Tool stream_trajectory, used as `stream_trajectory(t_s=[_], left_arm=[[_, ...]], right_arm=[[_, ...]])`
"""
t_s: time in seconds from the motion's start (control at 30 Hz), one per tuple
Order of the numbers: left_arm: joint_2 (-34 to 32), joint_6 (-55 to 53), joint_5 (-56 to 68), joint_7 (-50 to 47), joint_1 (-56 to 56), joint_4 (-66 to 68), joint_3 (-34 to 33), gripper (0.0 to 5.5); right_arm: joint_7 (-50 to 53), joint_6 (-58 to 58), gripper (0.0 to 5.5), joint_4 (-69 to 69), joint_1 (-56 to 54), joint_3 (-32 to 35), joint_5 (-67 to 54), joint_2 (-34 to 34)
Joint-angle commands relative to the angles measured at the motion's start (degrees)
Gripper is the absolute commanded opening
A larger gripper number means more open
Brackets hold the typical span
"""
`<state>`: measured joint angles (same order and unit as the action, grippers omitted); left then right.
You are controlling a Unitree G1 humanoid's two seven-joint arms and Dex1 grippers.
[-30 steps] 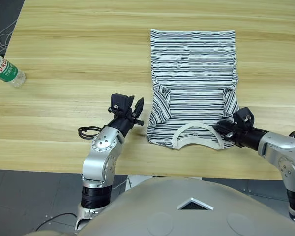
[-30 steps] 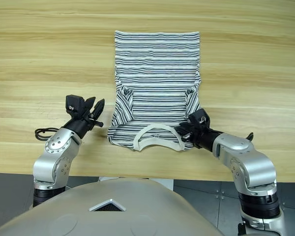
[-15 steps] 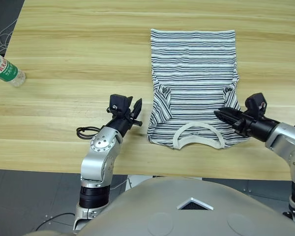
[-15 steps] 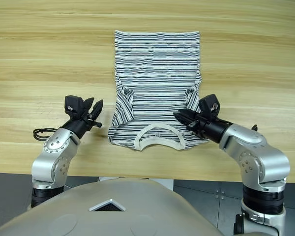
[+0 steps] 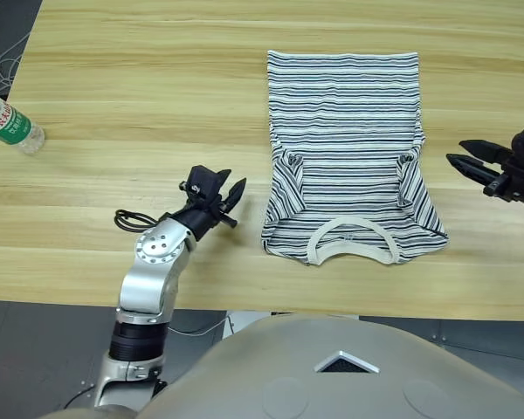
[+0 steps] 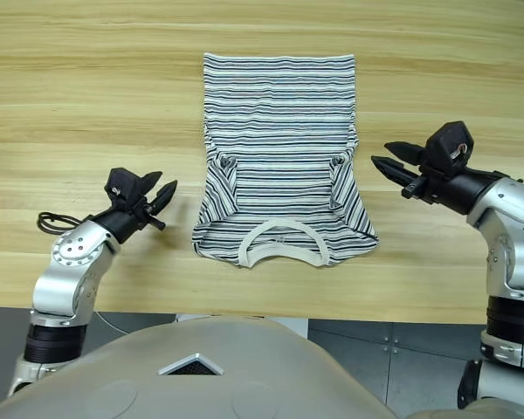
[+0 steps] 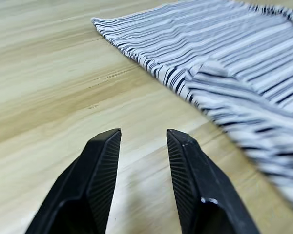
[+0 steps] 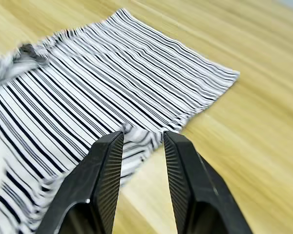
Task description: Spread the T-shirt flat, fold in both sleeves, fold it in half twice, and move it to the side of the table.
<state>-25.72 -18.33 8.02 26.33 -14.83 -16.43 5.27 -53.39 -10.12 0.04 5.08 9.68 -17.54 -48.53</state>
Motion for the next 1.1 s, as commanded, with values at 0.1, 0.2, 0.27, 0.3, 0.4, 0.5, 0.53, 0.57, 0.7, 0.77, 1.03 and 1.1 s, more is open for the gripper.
stream_trajectory(t_s=[0.1, 0.2, 0.27, 0.3, 0.4, 0.5, 0.53, 0.57, 0.7, 0.77, 1.03, 1.1], left_arm=[[-10.1, 16.4, -7.7, 8.3, 3.6, 9.1, 1.7, 1.77], [-13.4, 26.3, -13.6, 9.4, 5.7, 14.3, 4.2, 1.77], [-15.3, 33.3, -19.3, 8.7, 7.5, 17.9, 6.8, 1.77], [-16.1, 36.3, -22.1, 8.6, 8.3, 19.5, 8.4, 1.77], [-18.6, 44.8, -30.7, 7.1, 10.5, 23.7, 12.3, 1.93], [-19.2, 50.9, -34.7, 6.2, 11.5, 25.9, 15.2, 2.30], [-19.2, 52.6, -35.9, 5.8, 11.8, 26.5, 16.1, 2.39], [-19.3, 54.0, -36.8, 5.8, 12.1, 27.1, 17.0, 2.55], [-20.4, 58.8, -38.9, 5.9, 12.1, 29.0, 19.7, 2.86], [-20.4, 61.5, -40.5, 4.9, 12.8, 29.6, 20.8, 2.86], [-19.1, 65.2, -46.6, 0.7, 15.7, 32.3, 24.3, 2.86], [-18.6, 65.4, -47.4, 0.0, 16.2, 33.1, 25.2, 2.86]], right_arm=[[-4.3, 37.4, 2.47, 25.5, -7.4, -8.2, 17.1, -4.8], [-1.7, 53.9, 3.00, 35.1, -11.5, -12.7, 25.8, -6.2], [1.3, 62.5, 3.00, 41.3, -15.1, -15.5, 31.4, -6.7], [3.2, 67.2, 3.00, 44.0, -16.5, -16.5, 34.1, -7.0], [9.1, 76.6, 3.04, 49.8, -19.6, -19.6, 42.0, -8.0], [14.3, 82.1, 3.04, 52.8, -21.9, -22.3, 47.0, -7.3], [16.0, 83.4, 3.04, 53.5, -22.4, -23.0, 48.2, -7.1], [17.3, 84.6, 3.04, 54.1, -22.5, -23.6, 49.1, -7.2], [20.1, 88.9, 3.04, 56.7, -23.7, -27.0, 52.4, -8.9], [21.1, 91.3, 3.04, 58.1, -24.7, -28.7, 53.7, -9.6], [24.5, 96.2, 3.04, 60.3, -26.9, -34.3, 58.0, -10.8], [25.8, 96.5, 3.04, 60.0, -27.2, -35.2, 59.9, -10.9]])
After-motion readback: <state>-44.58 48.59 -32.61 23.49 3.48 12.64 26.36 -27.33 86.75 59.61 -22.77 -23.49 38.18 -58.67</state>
